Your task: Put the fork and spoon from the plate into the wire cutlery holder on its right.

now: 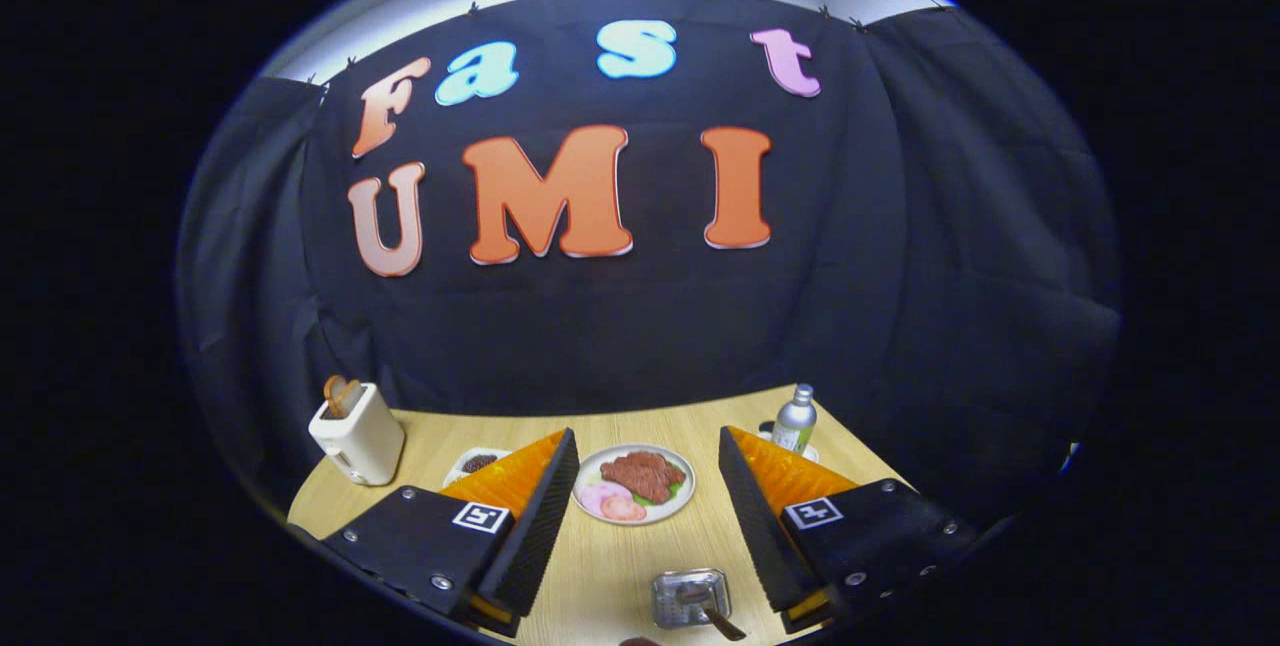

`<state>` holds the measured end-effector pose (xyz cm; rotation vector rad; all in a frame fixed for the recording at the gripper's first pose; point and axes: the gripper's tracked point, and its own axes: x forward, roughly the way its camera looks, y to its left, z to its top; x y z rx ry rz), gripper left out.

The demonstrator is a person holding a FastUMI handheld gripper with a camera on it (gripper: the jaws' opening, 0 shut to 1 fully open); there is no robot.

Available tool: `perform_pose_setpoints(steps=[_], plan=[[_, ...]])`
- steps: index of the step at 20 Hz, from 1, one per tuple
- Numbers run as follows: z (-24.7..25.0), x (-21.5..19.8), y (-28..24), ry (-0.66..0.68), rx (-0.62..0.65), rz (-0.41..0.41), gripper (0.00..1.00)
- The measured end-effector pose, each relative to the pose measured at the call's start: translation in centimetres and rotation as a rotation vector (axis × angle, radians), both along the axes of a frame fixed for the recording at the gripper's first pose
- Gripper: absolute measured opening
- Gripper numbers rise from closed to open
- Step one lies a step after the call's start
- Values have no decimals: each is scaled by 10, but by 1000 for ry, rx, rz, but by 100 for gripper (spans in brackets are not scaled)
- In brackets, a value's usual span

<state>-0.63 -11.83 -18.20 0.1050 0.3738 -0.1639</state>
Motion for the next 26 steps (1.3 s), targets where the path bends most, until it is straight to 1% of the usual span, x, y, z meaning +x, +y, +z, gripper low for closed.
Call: perform_pose_setpoints(steps=[4,7,9,13,15,20,22,24,26], plan=[[38,9,35,-174,7,60,86],[63,12,64,-295,-9,116,90],[66,9,84,-325,-20,146,94],[63,14,130,-317,4,217,96],[57,15,161,-292,34,275,96],[25,18,216,-165,49,350,97],[25,21,232,-160,54,365,97],[21,21,252,-154,62,399,97],[7,21,271,-116,56,435,97]])
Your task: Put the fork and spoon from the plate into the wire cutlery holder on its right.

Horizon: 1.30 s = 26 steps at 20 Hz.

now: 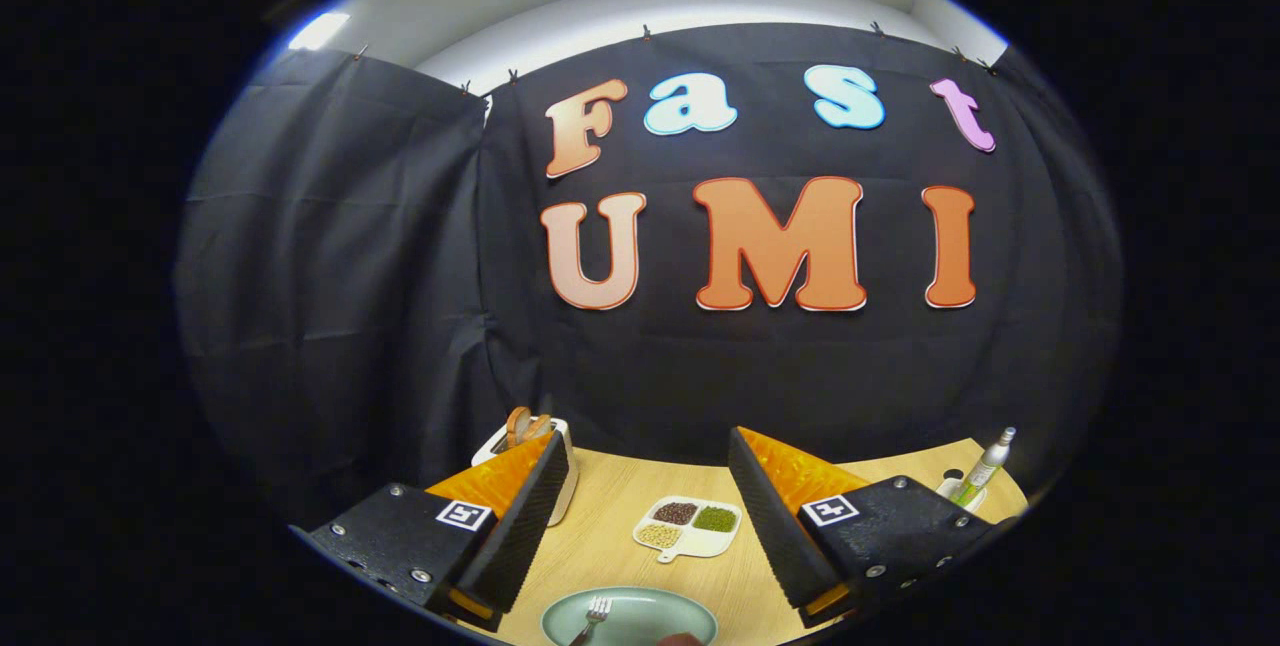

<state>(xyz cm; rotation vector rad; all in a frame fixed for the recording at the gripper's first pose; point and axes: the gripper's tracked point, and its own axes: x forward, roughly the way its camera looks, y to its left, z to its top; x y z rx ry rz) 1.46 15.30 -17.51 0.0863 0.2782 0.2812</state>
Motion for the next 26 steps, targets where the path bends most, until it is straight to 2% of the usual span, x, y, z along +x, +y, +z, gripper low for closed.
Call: perform_pose_setpoints(steps=[7,14,18,20,26], plan=[[-112,-29,47,350,-86,122,97],[-209,-92,49,777,-126,160,97],[-254,-116,44,938,-173,150,95],[-259,-126,45,1010,-165,154,92],[-291,-148,49,1139,-239,143,81]])
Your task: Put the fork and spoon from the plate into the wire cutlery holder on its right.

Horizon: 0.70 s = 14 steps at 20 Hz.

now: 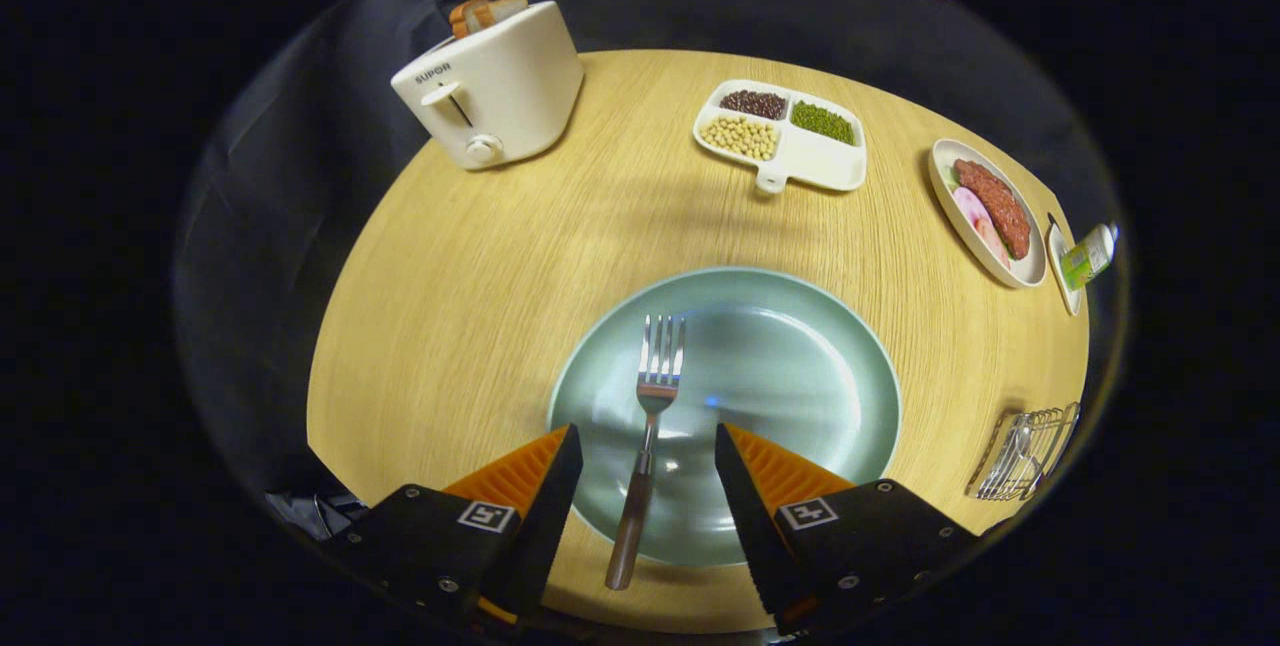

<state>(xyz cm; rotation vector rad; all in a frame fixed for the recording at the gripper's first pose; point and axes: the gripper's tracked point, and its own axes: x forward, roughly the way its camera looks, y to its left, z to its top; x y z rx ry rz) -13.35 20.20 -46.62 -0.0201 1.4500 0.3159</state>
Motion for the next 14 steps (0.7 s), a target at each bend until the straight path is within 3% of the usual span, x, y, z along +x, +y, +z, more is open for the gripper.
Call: perform_pose_setpoints(steps=[1,8,10,14], plan=[[-5,-6,-3,35,-28,3,79],[-23,-32,-6,181,-93,8,23],[-23,-33,-6,193,-94,11,13],[-22,-28,-7,168,-76,6,5]])
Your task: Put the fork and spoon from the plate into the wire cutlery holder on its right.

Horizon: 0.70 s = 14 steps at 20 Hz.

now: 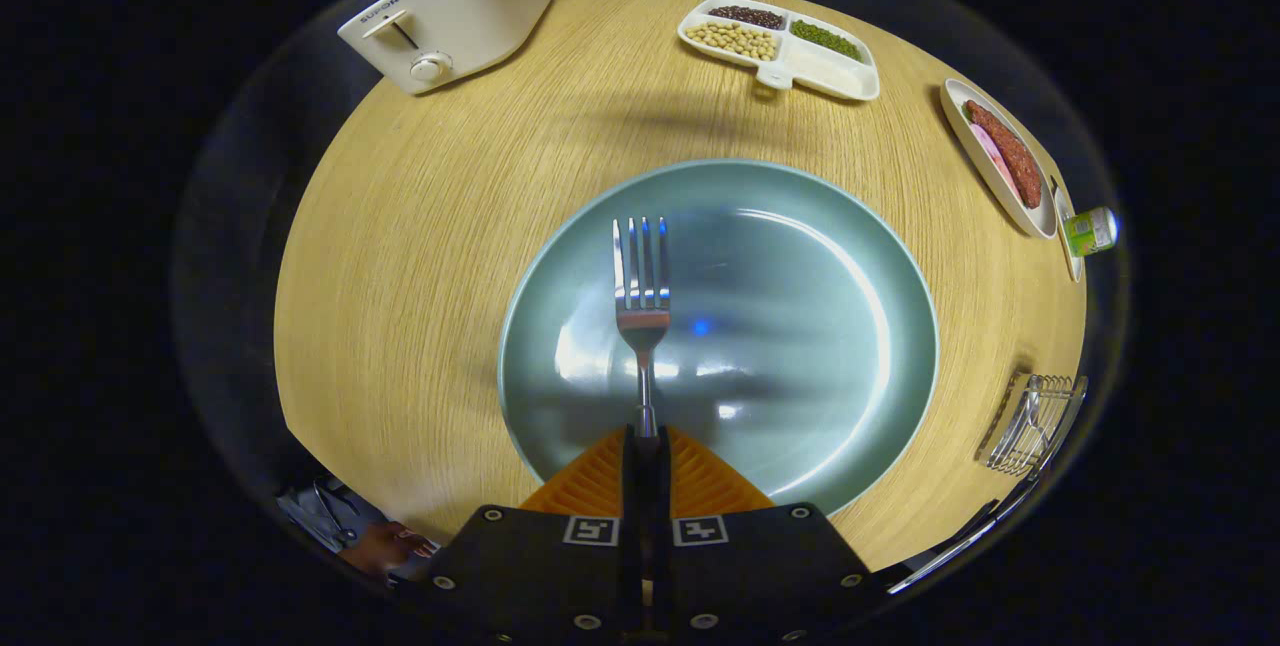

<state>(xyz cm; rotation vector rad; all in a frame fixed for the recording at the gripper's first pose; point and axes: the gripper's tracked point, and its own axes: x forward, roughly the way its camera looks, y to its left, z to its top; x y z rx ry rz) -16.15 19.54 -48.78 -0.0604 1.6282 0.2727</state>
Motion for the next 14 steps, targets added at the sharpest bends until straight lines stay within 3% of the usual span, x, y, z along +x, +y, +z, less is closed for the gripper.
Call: perform_pose_setpoints(steps=[6,14], plan=[[30,23,-10,-102,59,-87,5],[95,40,-66,-268,84,-195,4]])
